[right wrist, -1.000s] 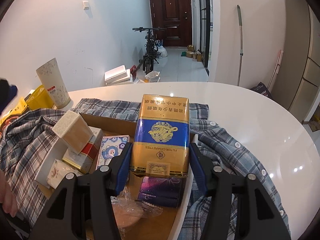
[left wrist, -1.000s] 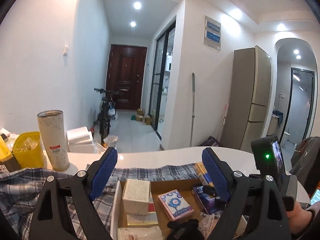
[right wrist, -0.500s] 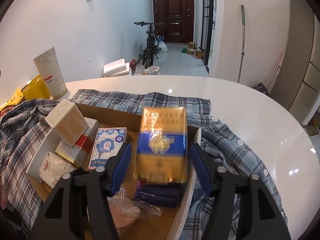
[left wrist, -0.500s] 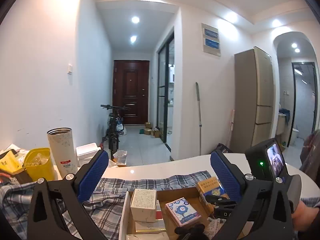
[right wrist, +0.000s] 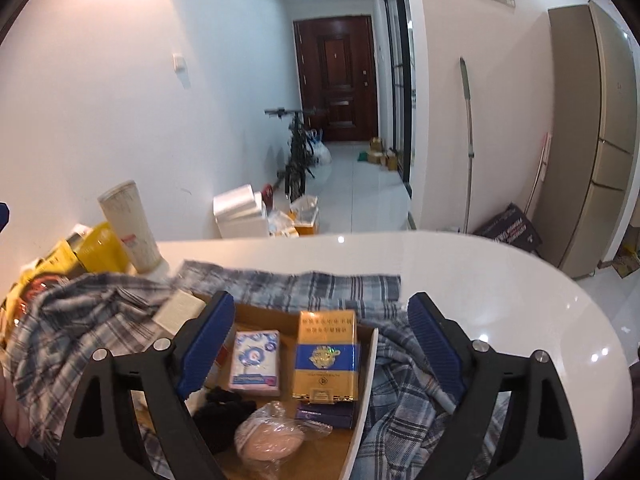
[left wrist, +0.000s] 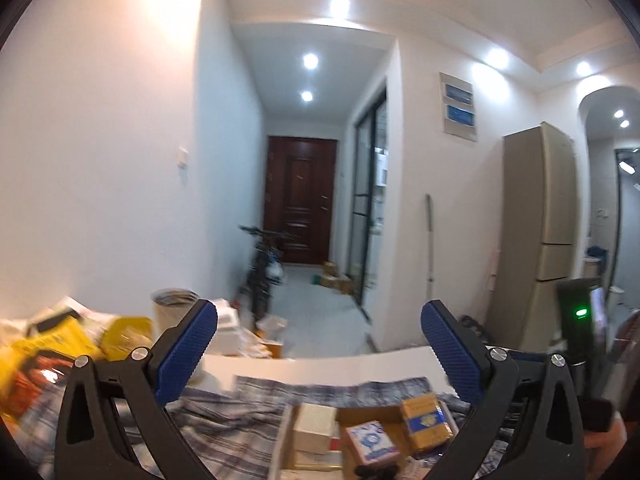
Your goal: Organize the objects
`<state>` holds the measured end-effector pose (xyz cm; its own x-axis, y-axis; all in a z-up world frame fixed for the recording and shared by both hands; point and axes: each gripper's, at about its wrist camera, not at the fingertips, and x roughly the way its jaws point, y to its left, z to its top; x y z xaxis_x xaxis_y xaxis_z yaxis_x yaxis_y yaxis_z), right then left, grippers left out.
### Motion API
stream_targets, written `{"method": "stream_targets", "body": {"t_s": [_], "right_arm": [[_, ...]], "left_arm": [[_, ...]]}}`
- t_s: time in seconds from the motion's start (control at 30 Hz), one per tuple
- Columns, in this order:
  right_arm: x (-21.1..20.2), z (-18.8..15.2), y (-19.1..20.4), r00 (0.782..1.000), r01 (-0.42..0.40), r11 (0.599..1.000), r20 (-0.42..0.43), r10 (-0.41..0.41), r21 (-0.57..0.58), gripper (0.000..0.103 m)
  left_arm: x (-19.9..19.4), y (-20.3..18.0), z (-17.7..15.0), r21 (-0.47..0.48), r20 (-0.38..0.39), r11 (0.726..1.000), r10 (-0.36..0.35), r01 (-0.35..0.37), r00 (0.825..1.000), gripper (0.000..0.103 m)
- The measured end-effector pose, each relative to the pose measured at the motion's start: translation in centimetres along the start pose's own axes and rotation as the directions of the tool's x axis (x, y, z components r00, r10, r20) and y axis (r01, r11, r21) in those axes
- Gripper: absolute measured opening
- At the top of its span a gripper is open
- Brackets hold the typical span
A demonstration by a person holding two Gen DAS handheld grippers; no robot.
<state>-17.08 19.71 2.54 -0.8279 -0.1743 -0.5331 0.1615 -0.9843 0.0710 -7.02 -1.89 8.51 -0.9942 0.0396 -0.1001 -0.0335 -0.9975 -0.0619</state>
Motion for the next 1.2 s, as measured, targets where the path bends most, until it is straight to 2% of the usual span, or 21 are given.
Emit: {"method": "stream_targets", "body": {"t_s": [0.07,0.13,0.2,0.23,0.43,0.53,0.63,0.73,0.97,1.07,1.2], "right_arm": [[-1.7,0.6,0.2,1.0,-0.007,1.0,0.026,0.007,-0.01,0.099],[-3.3,1.1,0.4,0.999,-0.005,1.0,0.053,0.006,-0.013,0.1],[-5.2,1.4,0.2,0.996,-0.011,1.0,0.084,0.011,-0.001,0.102],[-6.2,1.5,0.1,0.995,-0.018,1.0,0.1,0.017,0.005,0.103],[-12.7,1.9,0.1,0.98,-0.067,0.998,0.187,0.067,-0.007,0.103],[-15.8,2.0,0.7,0.969,-0.059,0.997,0.238,0.067,-0.042,0.103],[-18.3,1.4,1.4,0.957,0.006,0.995,0.289,0.023,-0.1,0.103],[-20.7,0.7,1.7,0.944,0.037,0.992,0.331,0.005,-0.119,0.103],[-25.5,-0.1,2.0,0.915,0.001,0.993,0.402,0.048,-0.119,0.103],[-26.6,-0.3,2.0,0.907,-0.031,0.992,0.414,0.08,-0.123,0.103],[-27.7,-1.1,2.2,0.903,-0.054,0.988,0.416,0.109,-0.143,0.103]], "left_arm": [[-1.5,-0.1,0.8,-0.005,0.018,1.0,-0.012,0.012,1.0,0.103],[-3.2,-0.3,1.5,-0.015,0.043,0.999,-0.033,0.033,0.999,0.103],[-4.7,-0.7,2.1,-0.008,0.045,1.0,-0.013,0.013,0.999,0.103],[-5.4,-1.0,2.5,-0.003,0.04,1.0,-0.004,0.004,0.999,0.103],[-10.1,-2.2,4.5,-0.002,0.071,0.997,-0.082,0.082,0.994,0.103],[-12.4,-2.8,5.4,0.022,0.114,0.998,-0.058,0.056,0.992,0.103],[-15.4,-3.1,6.2,0.021,0.156,0.996,-0.088,0.086,0.984,0.103],[-18.2,-3.2,6.7,0.014,0.191,0.993,-0.121,0.121,0.974,0.103],[-24.3,-3.0,6.6,0.015,0.252,0.983,-0.182,0.185,0.95,0.103],[-26.2,-2.7,6.2,0.005,0.281,0.978,-0.202,0.209,0.938,0.103],[-27.7,-2.9,4.9,0.027,0.301,0.977,-0.208,0.21,0.931,0.103]]}}
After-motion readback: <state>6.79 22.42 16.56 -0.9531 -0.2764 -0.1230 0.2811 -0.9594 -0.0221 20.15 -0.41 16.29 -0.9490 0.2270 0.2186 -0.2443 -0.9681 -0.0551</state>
